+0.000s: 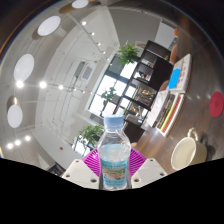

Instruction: Pour water

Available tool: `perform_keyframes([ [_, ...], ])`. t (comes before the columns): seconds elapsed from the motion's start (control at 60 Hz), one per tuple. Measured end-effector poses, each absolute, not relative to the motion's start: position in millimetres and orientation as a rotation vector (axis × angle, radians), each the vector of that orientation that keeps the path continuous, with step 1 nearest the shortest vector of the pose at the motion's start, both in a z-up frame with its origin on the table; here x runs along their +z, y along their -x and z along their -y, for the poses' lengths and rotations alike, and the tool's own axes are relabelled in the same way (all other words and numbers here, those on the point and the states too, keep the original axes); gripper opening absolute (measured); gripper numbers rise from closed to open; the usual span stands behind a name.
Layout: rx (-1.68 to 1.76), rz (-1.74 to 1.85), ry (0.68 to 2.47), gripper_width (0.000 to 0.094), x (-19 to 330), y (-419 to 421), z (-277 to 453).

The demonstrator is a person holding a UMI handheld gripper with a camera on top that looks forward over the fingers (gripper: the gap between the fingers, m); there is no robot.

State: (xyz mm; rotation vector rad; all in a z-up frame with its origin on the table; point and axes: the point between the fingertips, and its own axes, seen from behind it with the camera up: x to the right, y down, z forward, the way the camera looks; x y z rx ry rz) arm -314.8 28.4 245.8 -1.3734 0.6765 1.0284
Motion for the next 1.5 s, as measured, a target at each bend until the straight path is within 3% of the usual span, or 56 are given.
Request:
perform_keyframes([
  [0.267,0.309,-0.278,1.517,0.0315,245,204,-30],
  [0.483,-0.078,-0.189,1.604,0.0334,194,95,-27],
  [0.583,-0.168,-0.182,1.675,0.0333,155,55,-34],
  [0.683,-0.203,-0.177,1.743,0.0334,138,47,-26],
  [0.7,-0.201,-0.173,1.745,0.0338,119,39,-37],
  [0.85,-0.152,-0.124,1.802,0.0347,80,46,-42],
  [1.0,-0.117,-0.156,1.735,0.0342,84,43,-38],
  [1.167,-0.096,-0.162,1.754,0.0483,81,44,-35],
  [1.3,-0.127,-0.143,1.839,0.0785,61,38,-21],
  [1.5,-0.152,-0.103,1.871,0.0795,56,54,34],
])
